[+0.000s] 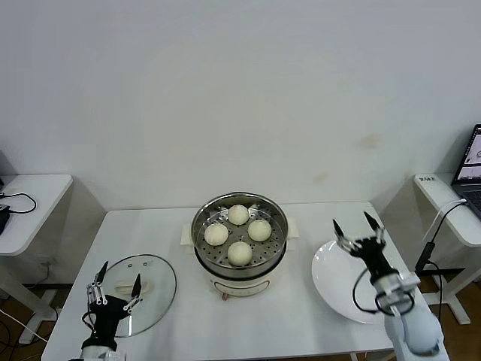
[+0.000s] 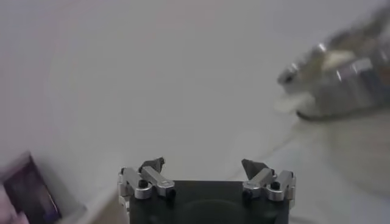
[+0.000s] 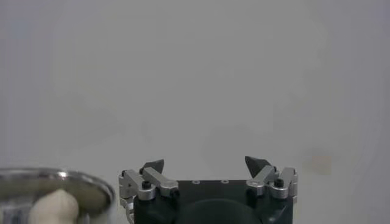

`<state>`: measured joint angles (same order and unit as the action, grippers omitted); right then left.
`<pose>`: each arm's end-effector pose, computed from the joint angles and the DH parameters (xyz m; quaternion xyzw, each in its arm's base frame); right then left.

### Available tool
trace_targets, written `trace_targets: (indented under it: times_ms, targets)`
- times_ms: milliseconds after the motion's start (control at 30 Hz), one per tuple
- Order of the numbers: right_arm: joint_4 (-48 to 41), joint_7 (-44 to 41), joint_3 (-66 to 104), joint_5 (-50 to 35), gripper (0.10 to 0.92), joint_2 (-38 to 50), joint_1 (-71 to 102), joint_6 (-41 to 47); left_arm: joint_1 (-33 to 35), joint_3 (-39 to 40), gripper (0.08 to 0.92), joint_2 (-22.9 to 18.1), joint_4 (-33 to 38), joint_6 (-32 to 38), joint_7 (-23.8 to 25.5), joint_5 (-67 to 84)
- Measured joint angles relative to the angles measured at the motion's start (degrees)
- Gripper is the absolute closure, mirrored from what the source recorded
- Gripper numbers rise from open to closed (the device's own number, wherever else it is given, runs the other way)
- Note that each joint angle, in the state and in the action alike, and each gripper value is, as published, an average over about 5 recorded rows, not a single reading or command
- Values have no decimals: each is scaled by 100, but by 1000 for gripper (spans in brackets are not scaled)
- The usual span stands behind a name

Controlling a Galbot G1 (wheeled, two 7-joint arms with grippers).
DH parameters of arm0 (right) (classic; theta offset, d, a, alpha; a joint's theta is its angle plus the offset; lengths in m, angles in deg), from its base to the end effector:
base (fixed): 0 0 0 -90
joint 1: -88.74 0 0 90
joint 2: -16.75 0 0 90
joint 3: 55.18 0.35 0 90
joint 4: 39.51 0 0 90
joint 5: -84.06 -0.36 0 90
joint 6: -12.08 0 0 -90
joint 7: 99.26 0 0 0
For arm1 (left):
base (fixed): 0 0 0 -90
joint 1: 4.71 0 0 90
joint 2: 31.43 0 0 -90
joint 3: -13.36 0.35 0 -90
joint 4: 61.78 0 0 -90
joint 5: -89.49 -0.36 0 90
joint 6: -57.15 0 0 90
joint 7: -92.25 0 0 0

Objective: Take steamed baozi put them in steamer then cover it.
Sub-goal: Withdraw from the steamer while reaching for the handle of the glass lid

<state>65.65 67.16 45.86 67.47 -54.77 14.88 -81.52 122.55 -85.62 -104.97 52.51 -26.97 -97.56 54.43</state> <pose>0.2660 -0.1442 -0.3076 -0.0726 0.9956 -0.0424 0.0406 0.1495 0.1063 -0.3388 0.0170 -0.8926 -0.4504 0.0096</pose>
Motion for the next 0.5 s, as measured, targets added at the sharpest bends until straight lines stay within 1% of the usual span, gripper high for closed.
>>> trace_targets:
  times_ms: [267, 500]
  targets:
    - [96, -18, 456, 104, 203, -381, 604, -102, 198, -261, 177, 363, -153, 167, 381, -1897]
    - [173, -46, 639, 194, 203, -567, 947, -177, 107, -305, 177, 482, -355, 171, 646, -2751]
